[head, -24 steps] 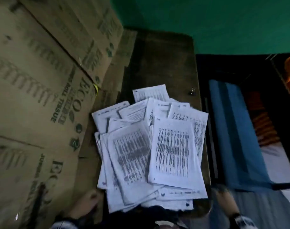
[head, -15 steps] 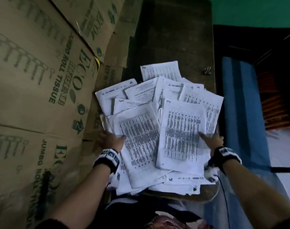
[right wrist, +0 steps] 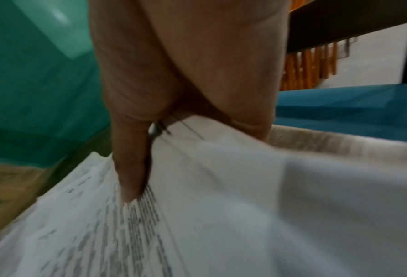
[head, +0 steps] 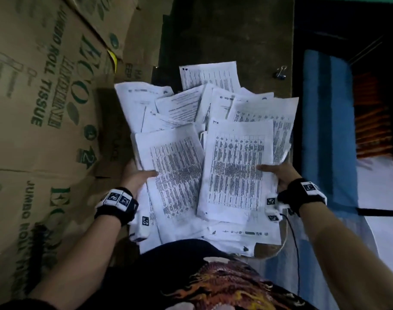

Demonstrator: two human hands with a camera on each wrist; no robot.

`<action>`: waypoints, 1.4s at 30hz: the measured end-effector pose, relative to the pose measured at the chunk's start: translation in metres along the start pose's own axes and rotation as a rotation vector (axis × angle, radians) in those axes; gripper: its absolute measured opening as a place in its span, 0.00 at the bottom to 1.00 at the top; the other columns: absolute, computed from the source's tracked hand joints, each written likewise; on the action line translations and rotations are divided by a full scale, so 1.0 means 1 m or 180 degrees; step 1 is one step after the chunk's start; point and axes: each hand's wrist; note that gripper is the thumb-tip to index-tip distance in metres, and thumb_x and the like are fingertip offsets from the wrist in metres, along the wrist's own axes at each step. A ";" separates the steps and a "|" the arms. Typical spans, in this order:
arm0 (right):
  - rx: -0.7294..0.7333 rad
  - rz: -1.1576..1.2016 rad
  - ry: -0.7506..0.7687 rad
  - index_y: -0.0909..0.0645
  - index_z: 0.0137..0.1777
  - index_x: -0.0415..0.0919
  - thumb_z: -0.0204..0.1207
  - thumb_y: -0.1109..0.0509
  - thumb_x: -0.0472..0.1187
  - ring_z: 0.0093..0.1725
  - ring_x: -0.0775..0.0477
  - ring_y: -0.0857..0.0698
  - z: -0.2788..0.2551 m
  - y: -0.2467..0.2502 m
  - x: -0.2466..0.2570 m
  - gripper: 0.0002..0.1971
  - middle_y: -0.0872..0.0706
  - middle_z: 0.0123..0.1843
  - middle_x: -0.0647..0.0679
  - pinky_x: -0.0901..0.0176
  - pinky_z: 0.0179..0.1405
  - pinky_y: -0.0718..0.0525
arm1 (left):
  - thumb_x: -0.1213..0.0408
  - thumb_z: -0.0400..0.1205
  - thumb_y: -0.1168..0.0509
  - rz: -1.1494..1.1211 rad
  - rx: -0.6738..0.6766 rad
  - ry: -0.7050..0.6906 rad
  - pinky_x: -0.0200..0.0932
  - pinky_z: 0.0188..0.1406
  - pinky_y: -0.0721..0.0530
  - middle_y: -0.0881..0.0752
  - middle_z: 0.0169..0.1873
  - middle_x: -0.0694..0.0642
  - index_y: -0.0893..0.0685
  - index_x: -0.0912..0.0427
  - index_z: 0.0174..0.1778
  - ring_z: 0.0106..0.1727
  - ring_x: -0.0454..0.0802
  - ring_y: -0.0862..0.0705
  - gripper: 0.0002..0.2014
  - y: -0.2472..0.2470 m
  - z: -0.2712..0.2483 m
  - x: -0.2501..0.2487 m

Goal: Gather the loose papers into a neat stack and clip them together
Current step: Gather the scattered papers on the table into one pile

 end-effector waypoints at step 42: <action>-0.1020 0.0801 0.0706 0.14 0.49 0.29 0.57 0.18 0.25 0.28 0.55 0.16 -0.051 0.086 -0.043 0.19 0.11 0.33 0.49 0.70 0.28 0.18 | 0.70 0.62 0.17 0.0997 -0.0898 0.0346 0.45 0.49 0.21 0.18 0.47 0.59 0.20 0.69 0.45 0.52 0.53 0.18 0.21 -0.014 -0.002 -0.052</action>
Point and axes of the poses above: each hand's wrist, its own z-axis towards the middle knuckle, its own y-axis out of the back of the hand, x = y × z
